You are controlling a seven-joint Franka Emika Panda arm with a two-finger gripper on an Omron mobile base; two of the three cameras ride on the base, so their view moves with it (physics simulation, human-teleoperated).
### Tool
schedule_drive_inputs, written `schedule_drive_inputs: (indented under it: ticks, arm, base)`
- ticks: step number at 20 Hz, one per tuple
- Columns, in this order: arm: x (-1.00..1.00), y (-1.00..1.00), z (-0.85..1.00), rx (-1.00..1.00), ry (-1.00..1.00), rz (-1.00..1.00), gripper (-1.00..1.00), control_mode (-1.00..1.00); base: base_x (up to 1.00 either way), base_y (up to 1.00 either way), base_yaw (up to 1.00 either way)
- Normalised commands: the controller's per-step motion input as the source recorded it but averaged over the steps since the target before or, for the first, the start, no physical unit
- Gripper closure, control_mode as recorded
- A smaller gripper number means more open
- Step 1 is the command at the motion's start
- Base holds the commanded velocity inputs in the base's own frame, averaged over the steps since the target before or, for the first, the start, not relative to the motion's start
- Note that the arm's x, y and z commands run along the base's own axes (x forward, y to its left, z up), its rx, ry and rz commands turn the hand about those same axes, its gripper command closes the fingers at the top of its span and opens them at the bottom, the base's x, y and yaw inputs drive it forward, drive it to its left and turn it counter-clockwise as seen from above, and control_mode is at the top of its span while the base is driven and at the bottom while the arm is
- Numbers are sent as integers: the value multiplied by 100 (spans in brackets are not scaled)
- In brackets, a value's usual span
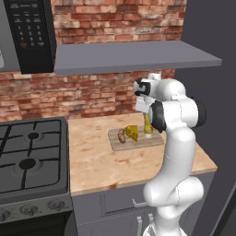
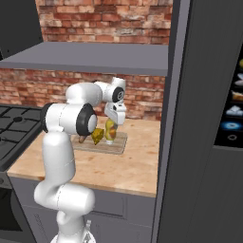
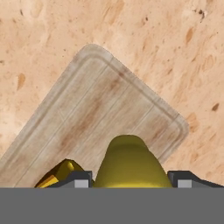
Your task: Retrieve the reheated potato from the microwave, then place the potato, cheese, and condiment on the cutting board.
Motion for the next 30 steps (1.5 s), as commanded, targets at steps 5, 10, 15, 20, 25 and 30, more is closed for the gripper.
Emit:
schedule_drive_inputs:
  ticks: [5,10,15,20,25,30]
  arm:
    - [-17,9,-25,0,0,0,100,-100]
    - [-19,10,-23,0,0,0,100,-100]
    - [-21,10,-23,0,0,0,-100,-100]
    - [-18,3,-23,0,0,0,-100,-100]
    - [-9,1,-17,0,-1,0,-100,-100]
    - [-2,5,-2,0,-4,0,-100,-100]
  base:
    - [0,0,0]
    - [0,0,0]
    - [0,0,0]
    - [0,0,0]
    - [0,0,0]
    - [0,0,0]
